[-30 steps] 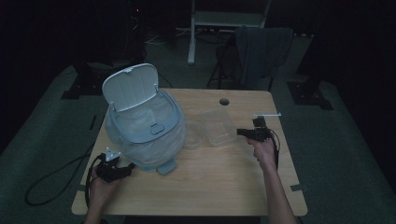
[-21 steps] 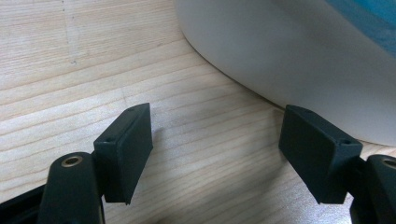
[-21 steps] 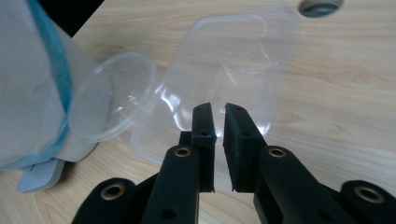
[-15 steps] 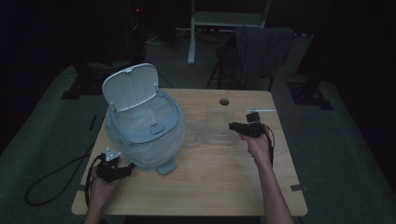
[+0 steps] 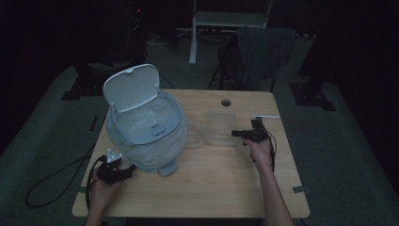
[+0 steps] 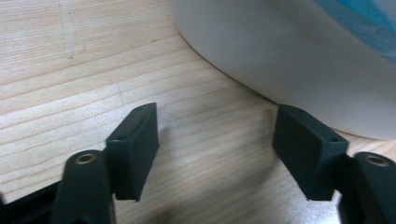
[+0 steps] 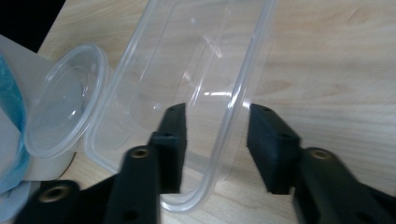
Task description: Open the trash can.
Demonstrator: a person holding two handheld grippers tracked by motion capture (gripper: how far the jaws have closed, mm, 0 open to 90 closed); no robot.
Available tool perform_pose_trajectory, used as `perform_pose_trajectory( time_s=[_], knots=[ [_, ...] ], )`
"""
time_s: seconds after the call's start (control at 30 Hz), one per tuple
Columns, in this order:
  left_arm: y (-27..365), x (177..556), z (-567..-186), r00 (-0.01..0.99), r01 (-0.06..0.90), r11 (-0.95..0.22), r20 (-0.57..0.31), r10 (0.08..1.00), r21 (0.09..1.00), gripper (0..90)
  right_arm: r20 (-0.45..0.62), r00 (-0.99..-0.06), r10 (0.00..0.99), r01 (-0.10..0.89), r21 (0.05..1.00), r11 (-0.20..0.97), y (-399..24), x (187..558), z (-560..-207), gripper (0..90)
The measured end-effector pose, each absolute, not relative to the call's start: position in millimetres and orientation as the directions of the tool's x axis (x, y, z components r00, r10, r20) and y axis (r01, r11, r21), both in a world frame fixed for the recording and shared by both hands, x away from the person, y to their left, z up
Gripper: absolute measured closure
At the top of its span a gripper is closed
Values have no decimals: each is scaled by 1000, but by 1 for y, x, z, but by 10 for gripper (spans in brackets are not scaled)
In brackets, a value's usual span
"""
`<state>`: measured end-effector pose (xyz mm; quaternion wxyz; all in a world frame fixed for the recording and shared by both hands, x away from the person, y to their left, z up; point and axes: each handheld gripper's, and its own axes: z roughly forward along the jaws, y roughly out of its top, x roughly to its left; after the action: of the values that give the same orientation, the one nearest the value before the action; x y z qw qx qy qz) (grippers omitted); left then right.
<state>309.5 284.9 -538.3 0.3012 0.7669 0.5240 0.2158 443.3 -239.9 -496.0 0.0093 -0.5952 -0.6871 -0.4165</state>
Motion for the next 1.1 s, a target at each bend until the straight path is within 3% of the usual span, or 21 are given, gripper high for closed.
perform_pose_trajectory(
  time_s=[0.3, 0.57, 0.87, 1.1],
  knots=[
    [280, 299, -529, 374, 673, -278, 9, 928, 686, 352, 572, -289, 767, 828, 552, -100, -249, 441, -494, 812],
    [278, 296, -529, 380, 666, -284, 14, 925, 690, 352, 497, -328, 803, 797, 602, -48, -252, 434, -474, 838],
    [278, 297, -529, 380, 665, -285, 16, 925, 691, 351, 171, -389, 905, 703, 691, 171, -228, 418, -434, 845],
    [277, 298, -531, 379, 668, -285, 16, 925, 687, 352, -67, -423, 904, 652, 670, 355, -200, 412, -426, 845]
  ],
)
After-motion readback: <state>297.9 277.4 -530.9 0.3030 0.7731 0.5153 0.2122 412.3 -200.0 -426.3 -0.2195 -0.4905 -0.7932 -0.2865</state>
